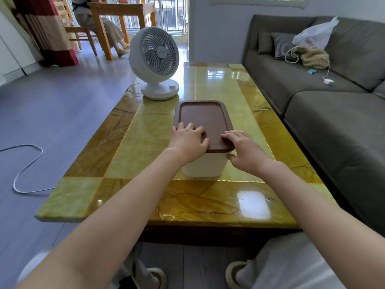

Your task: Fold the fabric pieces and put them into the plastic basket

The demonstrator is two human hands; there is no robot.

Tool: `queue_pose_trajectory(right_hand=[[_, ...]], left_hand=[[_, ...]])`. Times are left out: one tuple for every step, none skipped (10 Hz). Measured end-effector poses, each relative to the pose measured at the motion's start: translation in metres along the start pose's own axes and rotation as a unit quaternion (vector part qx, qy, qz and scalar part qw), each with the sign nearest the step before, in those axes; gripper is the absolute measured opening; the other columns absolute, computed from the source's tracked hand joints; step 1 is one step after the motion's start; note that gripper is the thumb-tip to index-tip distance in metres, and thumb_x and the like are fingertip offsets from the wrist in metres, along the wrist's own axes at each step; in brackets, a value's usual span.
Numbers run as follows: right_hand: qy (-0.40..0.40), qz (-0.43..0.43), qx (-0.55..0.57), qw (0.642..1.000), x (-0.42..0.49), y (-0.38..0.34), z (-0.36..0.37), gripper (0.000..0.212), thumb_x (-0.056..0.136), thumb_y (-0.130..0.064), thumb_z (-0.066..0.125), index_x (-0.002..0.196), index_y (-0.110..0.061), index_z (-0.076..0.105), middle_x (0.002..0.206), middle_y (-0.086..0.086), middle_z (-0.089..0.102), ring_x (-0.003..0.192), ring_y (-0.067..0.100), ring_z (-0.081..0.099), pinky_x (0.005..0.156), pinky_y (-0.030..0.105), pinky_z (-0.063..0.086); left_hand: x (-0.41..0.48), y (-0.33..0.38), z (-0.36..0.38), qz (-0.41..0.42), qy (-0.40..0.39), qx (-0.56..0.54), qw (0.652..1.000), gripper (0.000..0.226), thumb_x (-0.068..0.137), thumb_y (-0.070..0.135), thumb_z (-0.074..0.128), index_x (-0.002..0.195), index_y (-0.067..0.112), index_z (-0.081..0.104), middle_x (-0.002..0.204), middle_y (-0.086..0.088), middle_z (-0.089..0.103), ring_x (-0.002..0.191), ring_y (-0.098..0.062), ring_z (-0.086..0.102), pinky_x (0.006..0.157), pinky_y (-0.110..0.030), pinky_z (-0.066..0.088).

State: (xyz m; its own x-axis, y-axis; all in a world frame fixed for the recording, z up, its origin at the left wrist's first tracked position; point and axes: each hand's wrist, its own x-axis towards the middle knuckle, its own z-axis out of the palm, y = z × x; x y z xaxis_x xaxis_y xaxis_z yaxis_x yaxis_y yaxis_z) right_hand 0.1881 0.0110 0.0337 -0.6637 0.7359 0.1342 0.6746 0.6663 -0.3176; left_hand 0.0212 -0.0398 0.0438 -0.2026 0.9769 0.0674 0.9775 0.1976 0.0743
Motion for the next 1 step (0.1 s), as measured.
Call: queue_pose_trajectory(right_hand=[[0.044,0.021,0.083,0.995,-0.0059,-0.0083,-0.0212,0.053,0.09,-0.008,0.059,0.139,-0.013,0.04,0.143,0.002,0.041,0.131,0.017,0.04,0.105,0.02,0.03]], left_hand=[[-0.0008,0.0027,0.0073,0.006,0.024,-0.006,1.0,0.043,0.097,0.045,0.029,0.131,0.024,0.046,0.133,-0.009,0.047,0.122,-0.033,0.039,0.101,-0.044,0.029]])
